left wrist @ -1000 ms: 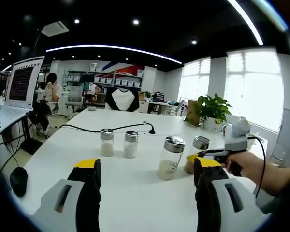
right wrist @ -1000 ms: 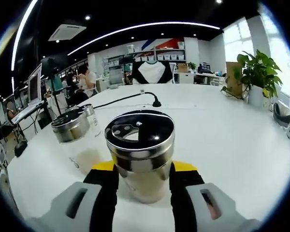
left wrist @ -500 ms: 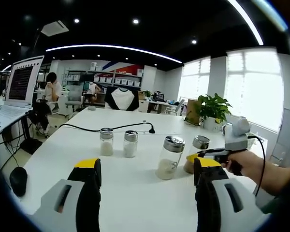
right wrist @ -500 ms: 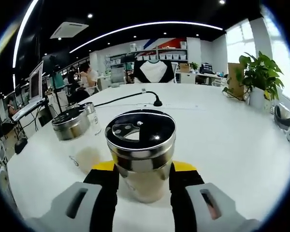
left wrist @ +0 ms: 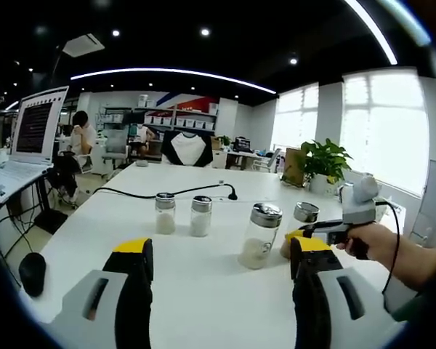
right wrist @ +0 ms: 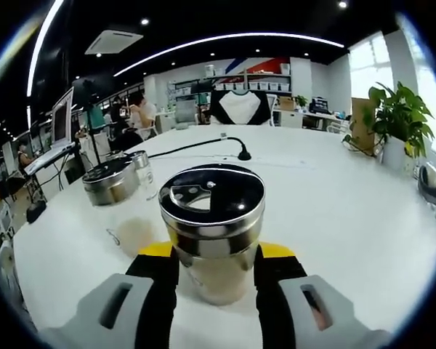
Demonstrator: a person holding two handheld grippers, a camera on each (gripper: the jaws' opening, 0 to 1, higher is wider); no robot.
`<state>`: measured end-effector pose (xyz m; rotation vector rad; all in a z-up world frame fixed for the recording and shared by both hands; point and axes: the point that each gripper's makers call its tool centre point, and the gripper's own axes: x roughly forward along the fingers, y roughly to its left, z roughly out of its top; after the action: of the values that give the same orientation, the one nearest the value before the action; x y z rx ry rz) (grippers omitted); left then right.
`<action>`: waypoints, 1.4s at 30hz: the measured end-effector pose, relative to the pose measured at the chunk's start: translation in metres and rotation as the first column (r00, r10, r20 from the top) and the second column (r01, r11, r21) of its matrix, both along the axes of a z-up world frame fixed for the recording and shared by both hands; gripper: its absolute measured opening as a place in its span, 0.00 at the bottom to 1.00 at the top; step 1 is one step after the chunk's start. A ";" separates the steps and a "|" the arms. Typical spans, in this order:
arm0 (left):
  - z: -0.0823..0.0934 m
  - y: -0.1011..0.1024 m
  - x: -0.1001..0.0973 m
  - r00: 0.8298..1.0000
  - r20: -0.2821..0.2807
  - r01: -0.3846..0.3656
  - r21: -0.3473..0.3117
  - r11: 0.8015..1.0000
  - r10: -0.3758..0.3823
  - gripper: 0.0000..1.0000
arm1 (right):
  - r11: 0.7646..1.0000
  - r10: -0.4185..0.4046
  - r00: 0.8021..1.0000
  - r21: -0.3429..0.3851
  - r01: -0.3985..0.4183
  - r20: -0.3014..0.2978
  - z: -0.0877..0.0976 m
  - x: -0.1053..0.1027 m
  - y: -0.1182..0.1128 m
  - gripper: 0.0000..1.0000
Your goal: Rotate the seasoning bottle until the label or dispensing opening points toward the visible target arrow and the bottle remains upright within the marked orientation range
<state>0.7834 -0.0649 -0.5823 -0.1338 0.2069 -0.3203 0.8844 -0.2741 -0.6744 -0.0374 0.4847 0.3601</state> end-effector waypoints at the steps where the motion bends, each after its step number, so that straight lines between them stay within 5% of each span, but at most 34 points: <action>1: 0.000 0.000 0.000 1.000 0.000 0.000 0.000 1.000 0.000 0.82 | 1.000 0.006 1.000 -0.001 -0.006 0.001 0.000 0.000 0.000 0.39; 42: 0.002 -0.003 -0.001 1.000 -0.001 0.015 0.014 1.000 -0.015 0.82 | 0.961 0.277 0.961 -0.026 -0.277 0.003 -0.001 -0.007 0.007 0.39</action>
<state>0.7824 -0.0682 -0.5808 -0.1189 0.2110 -0.3335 0.8776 -0.2667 -0.6758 -0.1321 0.4781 0.6287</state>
